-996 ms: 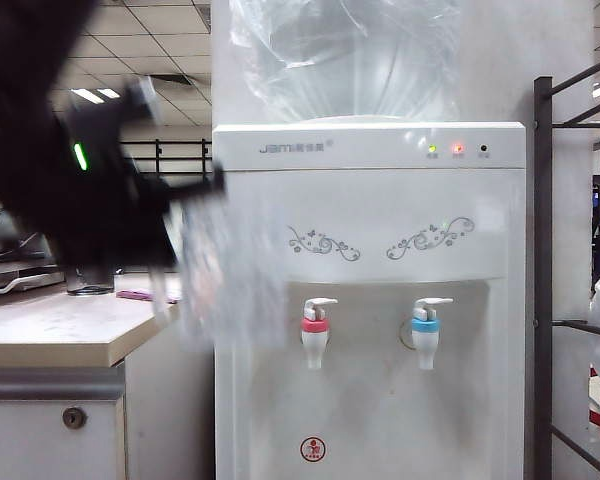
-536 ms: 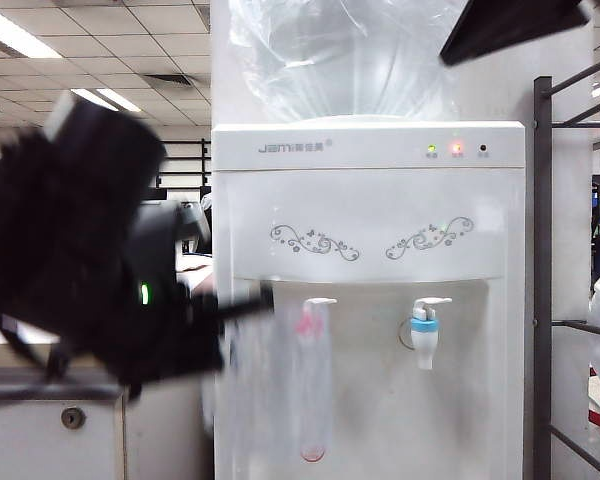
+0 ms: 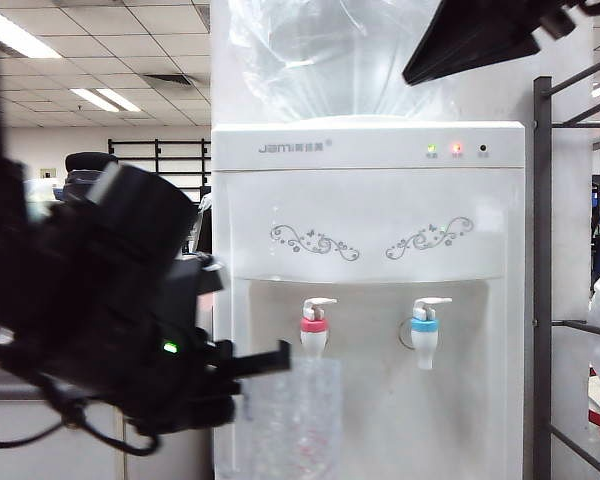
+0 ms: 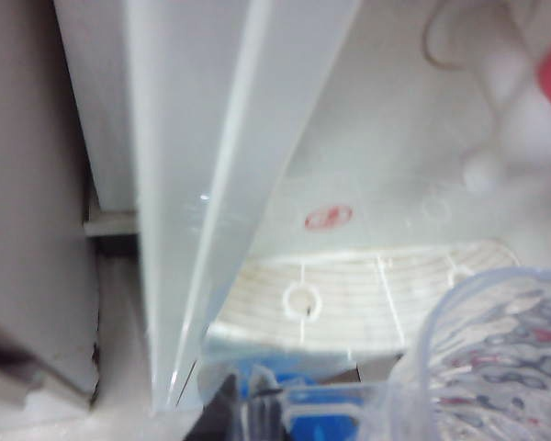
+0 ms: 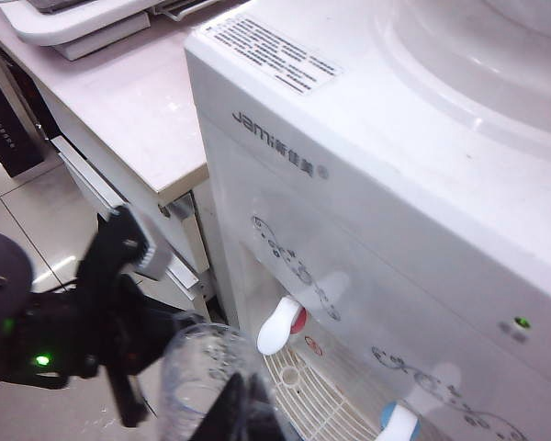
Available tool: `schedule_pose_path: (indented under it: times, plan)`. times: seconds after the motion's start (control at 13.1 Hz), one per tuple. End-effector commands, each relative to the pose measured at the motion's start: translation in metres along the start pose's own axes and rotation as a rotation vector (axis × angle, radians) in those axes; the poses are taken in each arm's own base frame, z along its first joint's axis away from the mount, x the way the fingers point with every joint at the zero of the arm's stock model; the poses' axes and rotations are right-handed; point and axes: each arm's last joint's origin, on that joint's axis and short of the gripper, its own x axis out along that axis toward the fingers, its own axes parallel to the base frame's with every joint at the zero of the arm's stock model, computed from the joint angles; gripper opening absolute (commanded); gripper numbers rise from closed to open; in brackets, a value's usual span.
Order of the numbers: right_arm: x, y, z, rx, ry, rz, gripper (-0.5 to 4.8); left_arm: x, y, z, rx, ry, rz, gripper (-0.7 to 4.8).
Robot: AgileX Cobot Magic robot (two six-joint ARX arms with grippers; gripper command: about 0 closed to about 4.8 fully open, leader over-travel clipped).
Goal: Pick up the plastic mug from the left desk, go to the hot water outlet of the water dispenser, press the vertical switch to get some water, then put the mug back on the desk.
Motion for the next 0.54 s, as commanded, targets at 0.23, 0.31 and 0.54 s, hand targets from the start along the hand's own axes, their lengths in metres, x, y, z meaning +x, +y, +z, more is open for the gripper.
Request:
schedule_pose_path:
  times: [0.23,0.31,0.54]
  plan:
    - [0.002,0.0,0.003,-0.01,-0.024,0.01,-0.01,0.032,-0.011,0.002,0.011,0.022,0.014,-0.06]
    - [0.002,0.0,0.003,-0.009,-0.024,0.013,-0.01,0.035,-0.012,0.003,0.01,0.02,0.015,-0.06]
    - [0.008,-0.001,-0.002,0.001,0.017,0.031,-0.01,0.036,-0.014,0.016,-0.026,-0.092,0.014,-0.06]
